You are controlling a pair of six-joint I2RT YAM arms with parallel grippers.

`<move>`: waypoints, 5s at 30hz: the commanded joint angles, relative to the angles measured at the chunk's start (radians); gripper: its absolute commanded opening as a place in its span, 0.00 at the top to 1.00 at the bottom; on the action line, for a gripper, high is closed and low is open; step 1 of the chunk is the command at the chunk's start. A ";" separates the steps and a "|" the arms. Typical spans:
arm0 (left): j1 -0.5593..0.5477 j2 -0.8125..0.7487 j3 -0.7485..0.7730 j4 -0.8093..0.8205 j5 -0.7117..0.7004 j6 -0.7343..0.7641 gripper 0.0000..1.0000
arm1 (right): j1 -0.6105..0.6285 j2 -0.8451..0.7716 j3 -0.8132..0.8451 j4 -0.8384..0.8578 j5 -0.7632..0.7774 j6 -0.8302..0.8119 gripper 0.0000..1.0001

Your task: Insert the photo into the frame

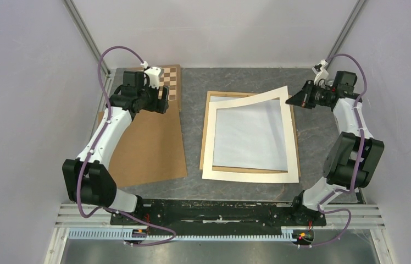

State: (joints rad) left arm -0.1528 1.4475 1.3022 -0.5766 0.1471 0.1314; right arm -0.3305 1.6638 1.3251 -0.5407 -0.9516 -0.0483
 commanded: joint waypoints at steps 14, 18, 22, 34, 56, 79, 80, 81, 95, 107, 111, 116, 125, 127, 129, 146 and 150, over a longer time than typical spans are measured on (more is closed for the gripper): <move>-0.025 0.008 0.016 0.038 -0.045 -0.041 0.14 | -0.028 -0.023 0.053 0.234 -0.077 0.267 1.00; -0.027 0.014 0.018 0.038 -0.048 -0.039 0.14 | -0.028 0.023 0.076 0.235 -0.057 0.248 1.00; -0.028 0.015 0.019 0.039 -0.050 -0.039 0.14 | -0.029 0.080 0.103 0.234 -0.045 0.210 1.00; -0.038 0.029 0.025 0.038 -0.057 -0.035 0.14 | -0.028 0.240 0.253 -0.007 0.011 -0.079 1.00; -0.051 0.050 0.032 0.038 -0.072 -0.041 0.14 | 0.029 0.321 0.293 -0.007 0.045 -0.193 1.00; -0.067 0.065 0.025 0.044 -0.069 -0.036 0.14 | 0.038 0.262 0.135 0.078 0.174 -0.225 0.92; -0.068 0.065 0.025 0.044 -0.069 -0.036 0.14 | 0.040 0.261 0.125 0.082 0.177 -0.224 0.90; -0.070 0.064 0.022 0.047 -0.069 -0.035 0.14 | 0.040 0.258 0.117 0.089 0.183 -0.223 0.87; -0.083 0.076 0.009 0.058 -0.067 -0.034 0.14 | 0.046 0.261 0.136 0.132 0.232 -0.222 0.77; -0.100 0.080 0.005 0.058 -0.070 -0.030 0.14 | 0.073 0.276 0.219 0.089 0.330 -0.295 0.73; -0.102 0.085 0.007 0.058 -0.072 -0.029 0.14 | 0.074 0.274 0.224 0.073 0.354 -0.321 0.71; -0.109 0.085 0.008 0.058 -0.073 -0.031 0.14 | 0.074 0.275 0.215 0.070 0.362 -0.335 0.69; -0.117 0.090 0.009 0.058 -0.082 -0.031 0.14 | 0.074 0.268 0.197 0.113 0.362 -0.372 0.68; -0.117 0.091 0.010 0.058 -0.083 -0.031 0.14 | 0.076 0.265 0.198 0.117 0.356 -0.375 0.68; -0.118 0.093 0.009 0.058 -0.083 -0.030 0.14 | 0.076 0.261 0.196 0.111 0.351 -0.384 0.67; -0.292 0.229 -0.001 0.116 -0.082 -0.033 0.14 | 0.223 -0.121 -0.352 0.228 0.407 -0.593 0.46; -0.339 0.277 0.006 0.135 -0.088 -0.026 0.14 | 0.263 -0.209 -0.465 0.232 0.458 -0.655 0.47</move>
State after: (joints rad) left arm -0.4568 1.6951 1.2846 -0.5011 0.0788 0.1314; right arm -0.0868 1.5463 0.9382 -0.3531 -0.5644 -0.6086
